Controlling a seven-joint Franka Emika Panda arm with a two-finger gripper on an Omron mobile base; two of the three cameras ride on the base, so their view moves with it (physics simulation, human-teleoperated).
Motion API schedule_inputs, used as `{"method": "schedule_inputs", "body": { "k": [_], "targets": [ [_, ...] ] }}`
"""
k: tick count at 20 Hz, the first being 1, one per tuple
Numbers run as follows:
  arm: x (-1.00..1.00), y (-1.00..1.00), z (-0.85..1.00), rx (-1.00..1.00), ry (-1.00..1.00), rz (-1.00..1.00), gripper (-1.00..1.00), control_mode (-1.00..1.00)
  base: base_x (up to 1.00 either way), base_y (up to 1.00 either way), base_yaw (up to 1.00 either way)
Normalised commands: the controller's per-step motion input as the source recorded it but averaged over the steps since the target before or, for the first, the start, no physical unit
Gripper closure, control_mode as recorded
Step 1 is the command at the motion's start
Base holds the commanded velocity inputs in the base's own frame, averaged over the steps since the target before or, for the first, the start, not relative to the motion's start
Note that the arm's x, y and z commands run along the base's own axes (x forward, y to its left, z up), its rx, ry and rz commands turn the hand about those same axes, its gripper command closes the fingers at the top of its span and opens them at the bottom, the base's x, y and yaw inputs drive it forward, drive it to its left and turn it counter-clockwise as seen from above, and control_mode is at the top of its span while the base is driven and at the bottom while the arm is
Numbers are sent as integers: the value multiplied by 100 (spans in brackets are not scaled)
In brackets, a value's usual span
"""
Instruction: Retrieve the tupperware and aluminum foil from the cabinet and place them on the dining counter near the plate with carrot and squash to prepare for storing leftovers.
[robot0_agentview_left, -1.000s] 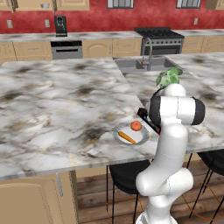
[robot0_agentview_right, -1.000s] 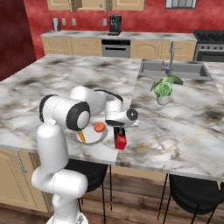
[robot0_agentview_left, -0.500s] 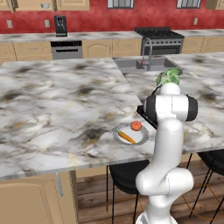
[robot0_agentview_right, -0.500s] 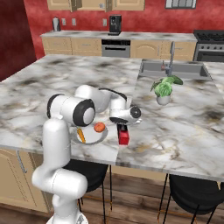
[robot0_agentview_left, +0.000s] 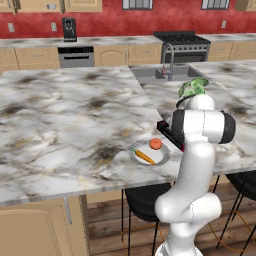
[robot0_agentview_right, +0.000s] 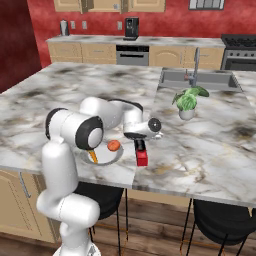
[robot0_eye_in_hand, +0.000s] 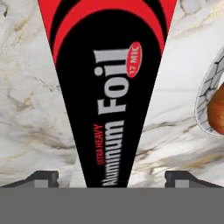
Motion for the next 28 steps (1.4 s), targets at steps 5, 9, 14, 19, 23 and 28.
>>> {"method": "schedule_inputs", "body": {
  "k": [5, 9, 14, 19, 23, 28],
  "targets": [
    [-62, 39, 71, -15, 0, -2, -100, -100, 0, 0, 0],
    [-73, 58, 88, -24, 0, 0, -100, -100, 0, 0, 0],
    [-100, 28, 100, -8, 3, 0, -100, -100, 0, 0, 0],
    [-100, 40, 100, -1, 7, -5, -100, -100, 0, 0, 0],
    [-87, 55, 100, -2, 22, -2, -100, -100, 0, 0, 0],
    [-63, 64, 100, -3, 10, -2, -100, -100, 0, 0, 0]
  ]
}}
